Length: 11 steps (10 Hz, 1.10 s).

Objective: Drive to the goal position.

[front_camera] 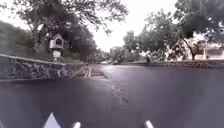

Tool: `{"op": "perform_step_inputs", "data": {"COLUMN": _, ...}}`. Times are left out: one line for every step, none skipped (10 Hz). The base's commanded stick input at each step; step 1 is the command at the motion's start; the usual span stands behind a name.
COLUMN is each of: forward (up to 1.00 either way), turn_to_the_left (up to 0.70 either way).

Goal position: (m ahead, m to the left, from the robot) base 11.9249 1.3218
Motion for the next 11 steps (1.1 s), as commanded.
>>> {"op": "perform_step_inputs", "data": {"forward": 0.70, "turn_to_the_left": 0.00}}
{"op": "perform_step_inputs", "data": {"forward": 0.70, "turn_to_the_left": 0.00}}
{"op": "perform_step_inputs", "data": {"forward": 0.70, "turn_to_the_left": 0.00}}
{"op": "perform_step_inputs", "data": {"forward": 0.70, "turn_to_the_left": 0.00}}
{"op": "perform_step_inputs", "data": {"forward": 0.70, "turn_to_the_left": 0.00}}
{"op": "perform_step_inputs", "data": {"forward": 0.70, "turn_to_the_left": 0.00}}
{"op": "perform_step_inputs", "data": {"forward": 0.70, "turn_to_the_left": 0.00}}
{"op": "perform_step_inputs", "data": {"forward": 0.70, "turn_to_the_left": 0.00}}
{"op": "perform_step_inputs", "data": {"forward": 0.70, "turn_to_the_left": 0.00}}
{"op": "perform_step_inputs", "data": {"forward": 0.70, "turn_to_the_left": 0.00}}
{"op": "perform_step_inputs", "data": {"forward": 0.70, "turn_to_the_left": 0.00}}
